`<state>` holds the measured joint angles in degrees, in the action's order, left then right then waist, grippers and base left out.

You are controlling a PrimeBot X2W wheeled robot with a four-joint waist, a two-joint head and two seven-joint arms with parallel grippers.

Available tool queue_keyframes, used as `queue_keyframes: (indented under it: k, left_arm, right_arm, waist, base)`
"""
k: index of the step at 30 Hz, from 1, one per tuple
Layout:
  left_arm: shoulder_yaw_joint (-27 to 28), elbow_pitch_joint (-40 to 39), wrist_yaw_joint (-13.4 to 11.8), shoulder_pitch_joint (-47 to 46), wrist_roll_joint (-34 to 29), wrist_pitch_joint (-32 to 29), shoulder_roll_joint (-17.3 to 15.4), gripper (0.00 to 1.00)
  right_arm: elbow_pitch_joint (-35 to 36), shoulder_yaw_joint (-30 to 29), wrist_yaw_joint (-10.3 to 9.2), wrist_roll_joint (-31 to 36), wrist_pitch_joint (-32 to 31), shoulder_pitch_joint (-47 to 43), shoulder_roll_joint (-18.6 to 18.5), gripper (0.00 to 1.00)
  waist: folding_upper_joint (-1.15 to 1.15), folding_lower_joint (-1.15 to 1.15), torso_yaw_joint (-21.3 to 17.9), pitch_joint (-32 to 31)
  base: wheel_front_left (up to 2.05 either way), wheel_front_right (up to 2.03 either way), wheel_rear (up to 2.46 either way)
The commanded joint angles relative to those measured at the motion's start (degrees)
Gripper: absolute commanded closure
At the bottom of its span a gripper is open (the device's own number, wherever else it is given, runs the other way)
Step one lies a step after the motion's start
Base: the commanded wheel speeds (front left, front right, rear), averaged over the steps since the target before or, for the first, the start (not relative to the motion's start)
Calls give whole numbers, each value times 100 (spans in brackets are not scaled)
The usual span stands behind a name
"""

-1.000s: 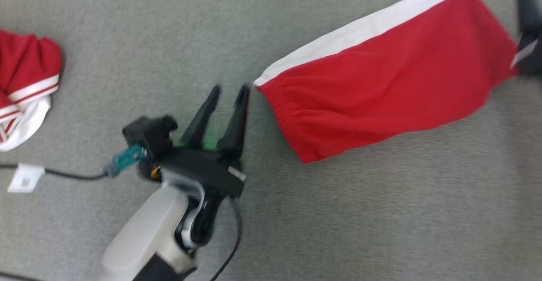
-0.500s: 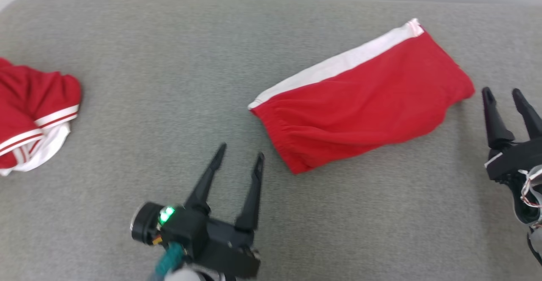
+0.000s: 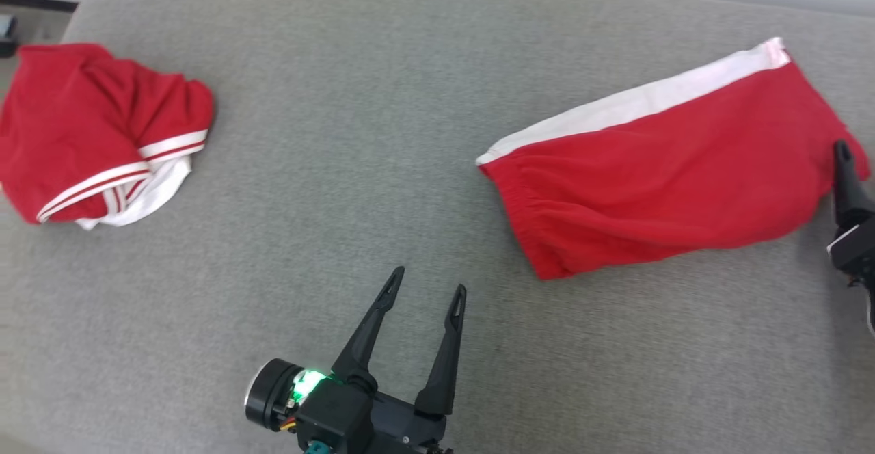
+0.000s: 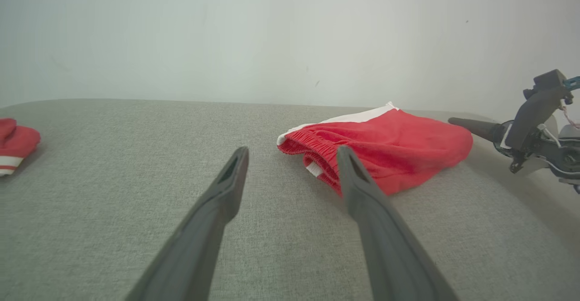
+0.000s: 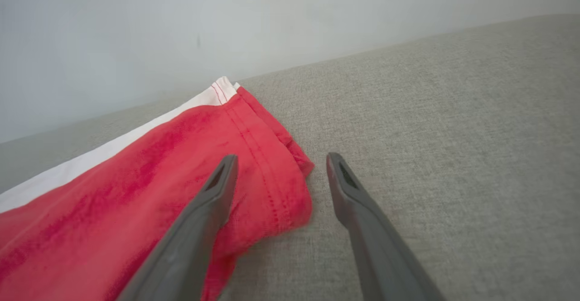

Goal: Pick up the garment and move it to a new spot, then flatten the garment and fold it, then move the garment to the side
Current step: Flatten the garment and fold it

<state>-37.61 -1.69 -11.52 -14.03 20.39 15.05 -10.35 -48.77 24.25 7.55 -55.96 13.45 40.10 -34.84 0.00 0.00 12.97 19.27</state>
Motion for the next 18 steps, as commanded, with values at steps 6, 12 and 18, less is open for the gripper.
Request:
queue_keyframes:
  k: [6,12,18]
  left_arm:
    - [12,12,90,66,-241,17,69,0]
    - [7,17,143,60,-322,17,91,0]
    - [10,79,164,95,-354,17,115,0]
  right_arm:
    - [-588,98,-13,-286,-237,400,-77,0]
    - [-1031,165,-13,-476,-453,573,-7,55]
    - [-1060,233,-13,-666,-333,548,68,100]
  waist:
    - [0,0,330,137]
    - [0,0,380,147]
    - [0,0,292,75]
  base:
    - [0,0,0]
    - [0,0,0]
    - [0,0,0]
